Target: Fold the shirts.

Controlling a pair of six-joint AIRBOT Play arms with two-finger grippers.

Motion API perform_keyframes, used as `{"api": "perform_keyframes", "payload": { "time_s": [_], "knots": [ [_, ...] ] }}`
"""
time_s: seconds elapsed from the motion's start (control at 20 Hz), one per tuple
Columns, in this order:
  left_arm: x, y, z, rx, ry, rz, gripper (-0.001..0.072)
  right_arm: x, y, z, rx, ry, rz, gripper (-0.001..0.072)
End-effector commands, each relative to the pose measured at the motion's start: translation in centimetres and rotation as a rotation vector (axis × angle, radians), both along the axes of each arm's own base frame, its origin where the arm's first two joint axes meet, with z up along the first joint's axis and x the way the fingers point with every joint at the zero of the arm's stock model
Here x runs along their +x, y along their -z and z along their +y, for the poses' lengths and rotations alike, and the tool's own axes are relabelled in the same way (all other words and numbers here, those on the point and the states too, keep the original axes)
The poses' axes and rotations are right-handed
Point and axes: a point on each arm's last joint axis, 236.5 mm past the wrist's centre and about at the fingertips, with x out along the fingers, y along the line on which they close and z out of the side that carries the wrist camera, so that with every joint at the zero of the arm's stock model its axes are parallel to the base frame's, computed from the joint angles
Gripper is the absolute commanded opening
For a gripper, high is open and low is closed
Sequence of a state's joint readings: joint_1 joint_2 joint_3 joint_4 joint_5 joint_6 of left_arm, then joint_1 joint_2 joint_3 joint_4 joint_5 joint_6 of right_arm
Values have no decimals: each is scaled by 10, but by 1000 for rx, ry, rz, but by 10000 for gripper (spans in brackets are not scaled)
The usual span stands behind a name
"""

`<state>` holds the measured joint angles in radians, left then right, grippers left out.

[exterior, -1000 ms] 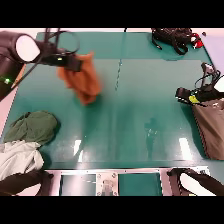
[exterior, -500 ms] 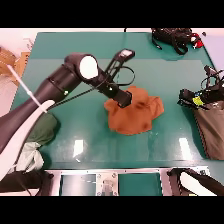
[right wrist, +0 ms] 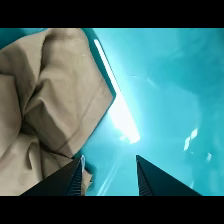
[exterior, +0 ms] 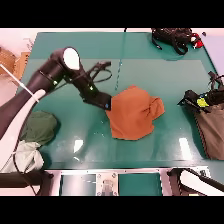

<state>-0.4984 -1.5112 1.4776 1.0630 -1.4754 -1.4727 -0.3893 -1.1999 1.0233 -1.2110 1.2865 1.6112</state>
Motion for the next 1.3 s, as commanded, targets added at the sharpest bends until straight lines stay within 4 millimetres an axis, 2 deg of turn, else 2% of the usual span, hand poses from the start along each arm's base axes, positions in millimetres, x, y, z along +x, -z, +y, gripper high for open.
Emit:
{"api": "perform_keyframes", "payload": {
  "time_s": [0.0,0.15,0.3,0.45,0.55,0.6,0.65,0.7,0.75,0.8,0.9,1.0,1.05,1.15,1.25],
  "knots": [
    [-49,47,-11,-30,-2,184,720,1,32,5,98,-11,49,391],
    [-87,88,-31,-64,-43,262,720,6,66,26,205,-15,71,390],
    [-96,111,-50,-96,-104,240,720,20,85,51,315,-18,52,389],
    [-72,121,-69,-141,-199,126,720,25,104,70,334,-40,71,380],
    [-49,118,-77,-183,-279,67,720,28,111,78,329,-53,74,284],
    [-44,117,-79,-191,-294,53,718,31,112,79,320,-55,64,239],
    [-43,117,-78,-193,-296,53,500,33,111,80,317,-58,59,116],
    [-49,117,-78,-188,-274,64,138,35,109,79,315,-58,53,14],
    [-57,116,-77,-185,-235,81,23,36,108,78,312,-60,48,13],
    [-65,113,-76,-185,-198,95,23,37,105,78,313,-65,43,13],
    [-71,99,-69,-191,-144,103,22,39,91,74,307,-77,15,12],
    [-53,76,-47,-196,-160,48,22,47,58,66,300,-89,-47,11],
    [-38,57,-28,-196,-201,7,21,53,35,59,287,-96,-96,12],
    [-11,10,16,-216,-285,-105,22,66,-30,41,226,-105,-248,11],
    [8,-53,58,-262,-369,-240,22,71,-106,25,139,-96,-425,11]
  ]
}}
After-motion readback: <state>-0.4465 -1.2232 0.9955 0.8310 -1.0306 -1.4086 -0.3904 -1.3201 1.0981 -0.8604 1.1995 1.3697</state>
